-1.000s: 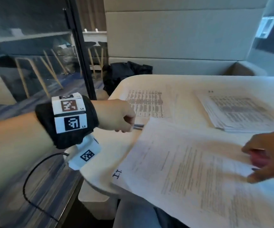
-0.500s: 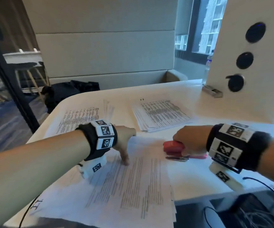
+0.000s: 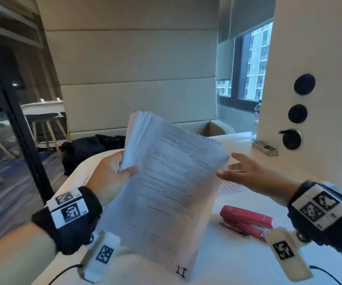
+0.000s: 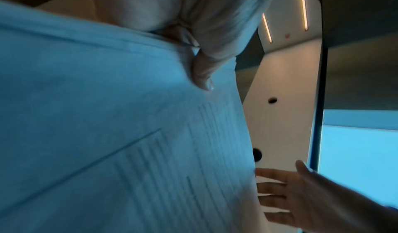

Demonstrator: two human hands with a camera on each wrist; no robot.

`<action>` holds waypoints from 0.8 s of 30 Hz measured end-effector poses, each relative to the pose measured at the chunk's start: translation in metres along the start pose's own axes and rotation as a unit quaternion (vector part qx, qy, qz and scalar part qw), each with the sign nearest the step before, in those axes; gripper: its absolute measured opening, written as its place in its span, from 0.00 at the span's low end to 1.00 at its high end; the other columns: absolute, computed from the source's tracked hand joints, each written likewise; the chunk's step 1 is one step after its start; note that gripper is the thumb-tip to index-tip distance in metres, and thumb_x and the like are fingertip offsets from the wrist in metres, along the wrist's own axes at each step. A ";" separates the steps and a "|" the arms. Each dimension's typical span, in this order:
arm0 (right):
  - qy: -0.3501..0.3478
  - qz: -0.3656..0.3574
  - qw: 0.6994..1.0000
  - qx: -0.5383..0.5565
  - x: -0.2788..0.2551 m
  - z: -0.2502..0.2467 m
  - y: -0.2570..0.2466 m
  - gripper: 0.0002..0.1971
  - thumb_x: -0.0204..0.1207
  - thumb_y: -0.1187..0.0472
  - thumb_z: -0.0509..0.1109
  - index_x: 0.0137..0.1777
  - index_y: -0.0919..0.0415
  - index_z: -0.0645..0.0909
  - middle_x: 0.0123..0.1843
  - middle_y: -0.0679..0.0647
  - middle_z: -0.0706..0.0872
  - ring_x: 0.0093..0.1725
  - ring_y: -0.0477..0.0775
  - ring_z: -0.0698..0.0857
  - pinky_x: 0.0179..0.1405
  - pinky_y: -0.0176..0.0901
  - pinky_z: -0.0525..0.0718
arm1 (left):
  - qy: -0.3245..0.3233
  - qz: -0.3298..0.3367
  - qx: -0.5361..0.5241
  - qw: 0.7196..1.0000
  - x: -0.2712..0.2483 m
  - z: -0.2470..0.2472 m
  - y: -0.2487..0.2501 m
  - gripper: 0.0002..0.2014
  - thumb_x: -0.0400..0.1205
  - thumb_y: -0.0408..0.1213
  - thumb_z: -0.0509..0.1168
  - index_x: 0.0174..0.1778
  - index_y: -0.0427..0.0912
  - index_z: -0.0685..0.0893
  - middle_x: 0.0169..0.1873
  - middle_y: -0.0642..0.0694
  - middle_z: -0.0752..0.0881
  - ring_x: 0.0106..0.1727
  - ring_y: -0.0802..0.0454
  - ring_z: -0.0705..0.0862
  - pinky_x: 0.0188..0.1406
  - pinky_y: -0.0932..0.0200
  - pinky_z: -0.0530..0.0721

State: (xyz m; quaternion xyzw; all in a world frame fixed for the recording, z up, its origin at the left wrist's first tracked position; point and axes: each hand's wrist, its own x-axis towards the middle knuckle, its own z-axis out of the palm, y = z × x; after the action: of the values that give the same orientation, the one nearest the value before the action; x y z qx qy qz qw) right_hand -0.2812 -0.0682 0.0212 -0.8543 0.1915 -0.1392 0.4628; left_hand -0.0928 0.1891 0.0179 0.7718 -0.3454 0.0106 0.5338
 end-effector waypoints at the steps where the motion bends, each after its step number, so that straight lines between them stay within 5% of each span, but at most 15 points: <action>1: 0.028 -0.009 0.999 0.041 0.003 0.004 0.005 0.61 0.45 0.28 0.78 0.80 0.53 0.62 0.66 0.50 0.82 0.64 0.48 0.81 0.54 0.39 0.78 | 0.023 0.009 -0.041 0.999 -0.002 0.000 0.000 0.09 0.80 0.33 0.69 0.51 0.53 0.85 0.48 0.55 0.91 0.50 0.50 0.89 0.58 0.43 0.85; 5: 0.066 -0.077 0.963 0.250 0.007 0.035 0.009 0.49 0.39 0.33 0.86 0.61 0.59 0.83 0.53 0.56 0.92 0.52 0.55 0.91 0.49 0.49 0.90 | 0.053 0.048 -0.137 0.988 -0.010 0.012 0.006 0.13 0.76 0.42 0.69 0.56 0.53 0.83 0.54 0.50 0.90 0.58 0.46 0.87 0.64 0.35 0.81; 7: 0.117 -0.114 0.935 0.315 0.003 0.046 -0.003 0.30 0.54 0.43 0.86 0.52 0.62 0.88 0.47 0.57 0.93 0.45 0.57 0.92 0.43 0.47 0.91 | 0.033 0.069 -0.145 0.986 -0.013 0.021 0.010 0.15 0.76 0.44 0.65 0.58 0.55 0.79 0.56 0.52 0.88 0.61 0.49 0.86 0.67 0.38 0.79; 10: 0.155 -0.163 0.914 0.338 -0.002 0.045 -0.030 0.04 0.76 0.66 0.72 0.46 0.64 0.88 0.39 0.56 0.93 0.36 0.52 0.92 0.33 0.40 0.89 | 0.012 0.107 -0.132 0.985 -0.014 0.027 0.020 0.17 0.78 0.46 0.62 0.63 0.56 0.73 0.62 0.56 0.84 0.65 0.58 0.82 0.69 0.46 0.78; 14: 0.147 -0.250 0.912 0.292 -0.006 0.033 -0.056 0.05 0.72 0.64 0.73 0.47 0.61 0.88 0.44 0.54 0.93 0.39 0.49 0.92 0.36 0.35 0.88 | 0.061 0.123 -0.196 0.971 -0.009 0.021 0.027 0.19 0.75 0.49 0.67 0.60 0.53 0.72 0.56 0.55 0.86 0.60 0.57 0.85 0.60 0.49 0.84; 17: 0.137 -0.262 0.923 0.247 -0.006 0.031 -0.056 0.14 0.63 0.57 0.77 0.49 0.59 0.88 0.45 0.50 0.93 0.45 0.46 0.91 0.40 0.31 0.85 | 0.078 0.108 -0.239 0.962 -0.009 0.022 0.023 0.32 0.65 0.59 0.77 0.59 0.52 0.74 0.54 0.52 0.88 0.58 0.52 0.87 0.53 0.56 0.85; 20: 0.103 -0.233 0.928 0.270 -0.006 0.029 -0.045 0.25 0.58 0.47 0.83 0.54 0.61 0.88 0.50 0.54 0.93 0.52 0.53 0.91 0.50 0.44 0.88 | 0.052 0.085 -0.294 0.951 -0.014 0.028 0.019 0.32 0.65 0.46 0.78 0.61 0.44 0.73 0.54 0.43 0.90 0.55 0.43 0.89 0.48 0.55 0.87; 24: 0.051 -0.223 0.934 0.276 -0.003 0.021 -0.042 0.43 0.41 0.36 0.86 0.56 0.60 0.87 0.54 0.55 0.92 0.55 0.55 0.90 0.53 0.46 0.88 | 0.030 0.082 -0.297 0.951 -0.016 0.030 0.027 0.22 0.74 0.35 0.74 0.64 0.40 0.78 0.53 0.45 0.90 0.54 0.47 0.89 0.48 0.59 0.87</action>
State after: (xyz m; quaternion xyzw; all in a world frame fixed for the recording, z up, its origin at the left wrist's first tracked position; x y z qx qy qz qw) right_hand -0.2664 -0.0301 0.0450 -0.7056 -0.0270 -0.3293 0.6269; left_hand -0.1305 0.1673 0.0204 0.5468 -0.3792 -0.0258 0.7460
